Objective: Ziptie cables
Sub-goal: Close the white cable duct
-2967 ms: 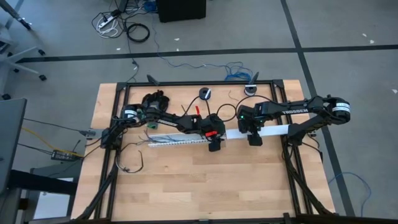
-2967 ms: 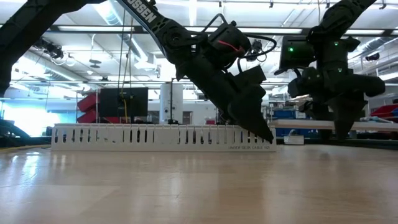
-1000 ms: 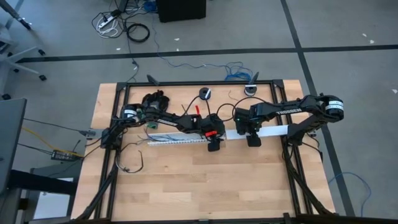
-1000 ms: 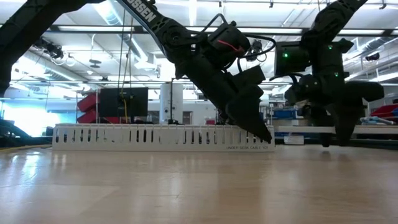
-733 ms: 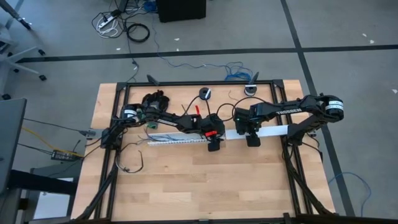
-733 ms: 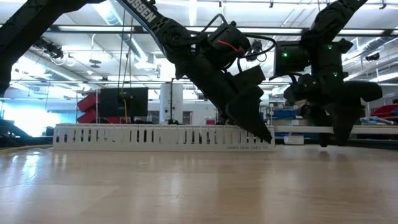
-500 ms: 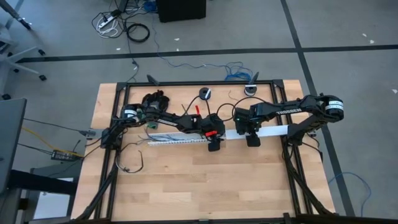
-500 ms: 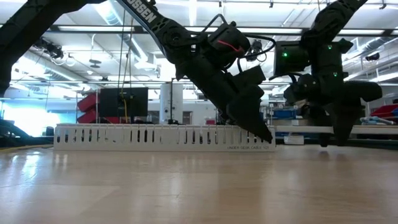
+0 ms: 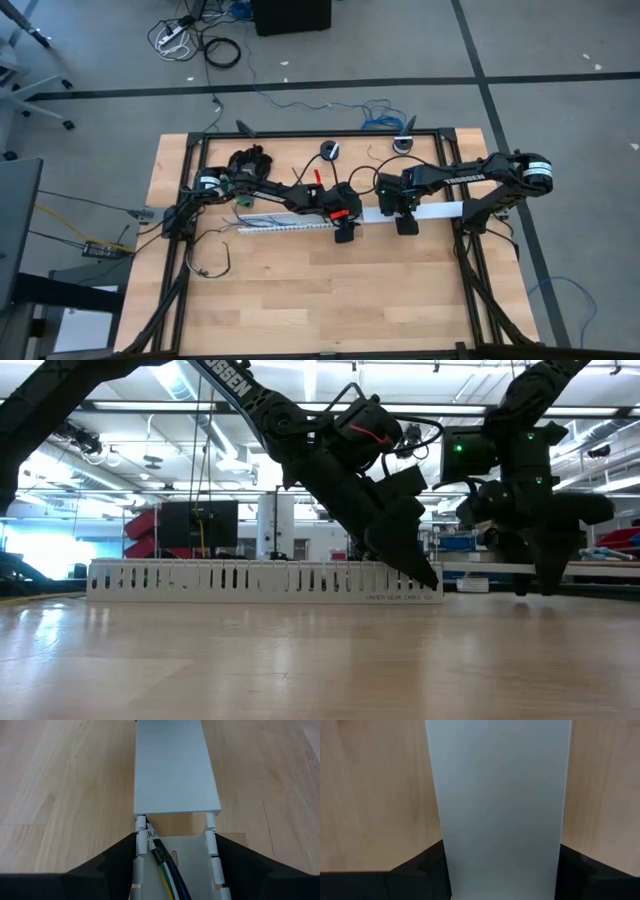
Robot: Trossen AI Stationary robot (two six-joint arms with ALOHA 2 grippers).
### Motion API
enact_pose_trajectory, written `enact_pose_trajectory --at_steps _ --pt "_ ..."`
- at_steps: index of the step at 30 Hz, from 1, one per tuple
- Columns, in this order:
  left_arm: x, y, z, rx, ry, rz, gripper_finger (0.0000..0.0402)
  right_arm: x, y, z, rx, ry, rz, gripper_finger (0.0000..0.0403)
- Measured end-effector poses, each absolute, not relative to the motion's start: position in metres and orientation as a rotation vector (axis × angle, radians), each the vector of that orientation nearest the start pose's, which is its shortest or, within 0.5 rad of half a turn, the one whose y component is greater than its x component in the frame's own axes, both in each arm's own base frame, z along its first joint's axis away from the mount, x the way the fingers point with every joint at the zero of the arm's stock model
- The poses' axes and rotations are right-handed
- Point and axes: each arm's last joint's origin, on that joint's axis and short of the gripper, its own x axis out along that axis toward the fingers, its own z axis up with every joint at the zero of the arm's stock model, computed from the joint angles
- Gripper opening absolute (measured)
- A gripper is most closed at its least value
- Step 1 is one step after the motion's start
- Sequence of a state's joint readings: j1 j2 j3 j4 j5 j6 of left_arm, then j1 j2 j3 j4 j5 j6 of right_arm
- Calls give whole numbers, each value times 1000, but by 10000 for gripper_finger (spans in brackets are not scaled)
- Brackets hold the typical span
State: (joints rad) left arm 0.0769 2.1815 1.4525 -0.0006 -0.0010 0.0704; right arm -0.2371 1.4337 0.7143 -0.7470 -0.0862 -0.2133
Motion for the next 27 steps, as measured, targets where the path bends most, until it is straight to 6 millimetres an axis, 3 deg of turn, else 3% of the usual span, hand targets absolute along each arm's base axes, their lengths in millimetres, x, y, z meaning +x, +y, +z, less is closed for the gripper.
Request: enact_pose_trajectory --at_steps 27 --pt "465 36 137 35 728 48 232 212 -50 153 59 1451 12 234"
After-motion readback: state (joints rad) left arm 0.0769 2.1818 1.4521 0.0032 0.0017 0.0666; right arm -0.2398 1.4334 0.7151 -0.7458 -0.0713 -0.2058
